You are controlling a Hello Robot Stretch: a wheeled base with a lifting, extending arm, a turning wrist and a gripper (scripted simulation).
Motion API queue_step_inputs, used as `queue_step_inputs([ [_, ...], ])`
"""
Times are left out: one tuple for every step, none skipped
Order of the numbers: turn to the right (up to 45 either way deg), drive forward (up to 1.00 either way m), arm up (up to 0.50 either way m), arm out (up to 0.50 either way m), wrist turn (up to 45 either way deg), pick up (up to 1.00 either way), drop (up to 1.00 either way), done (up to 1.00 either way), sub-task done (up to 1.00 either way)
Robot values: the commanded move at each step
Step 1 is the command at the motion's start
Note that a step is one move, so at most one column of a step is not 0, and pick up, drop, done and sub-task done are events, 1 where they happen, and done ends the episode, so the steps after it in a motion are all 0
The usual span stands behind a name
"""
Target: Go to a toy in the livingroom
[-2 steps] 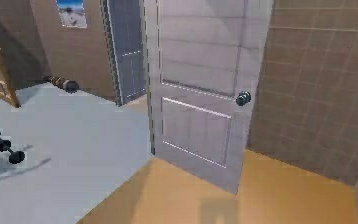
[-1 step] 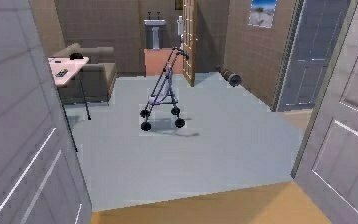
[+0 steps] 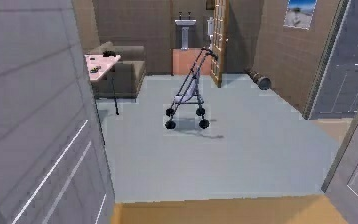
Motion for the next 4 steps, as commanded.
queue_step_inputs([
  [0.0,1.00,0.00,0.00,0.0,0.00,0.00,0.00,0.00],
  [-3.0,0.00,0.00,0.00,0.0,0.00,0.00,0.00,0.00],
  [0.0,0.50,0.00,0.00,0.0,0.00,0.00,0.00,0.00],
  [-30.0,0.00,0.00,0.00,0.0,0.00,0.00,0.00,0.00],
])
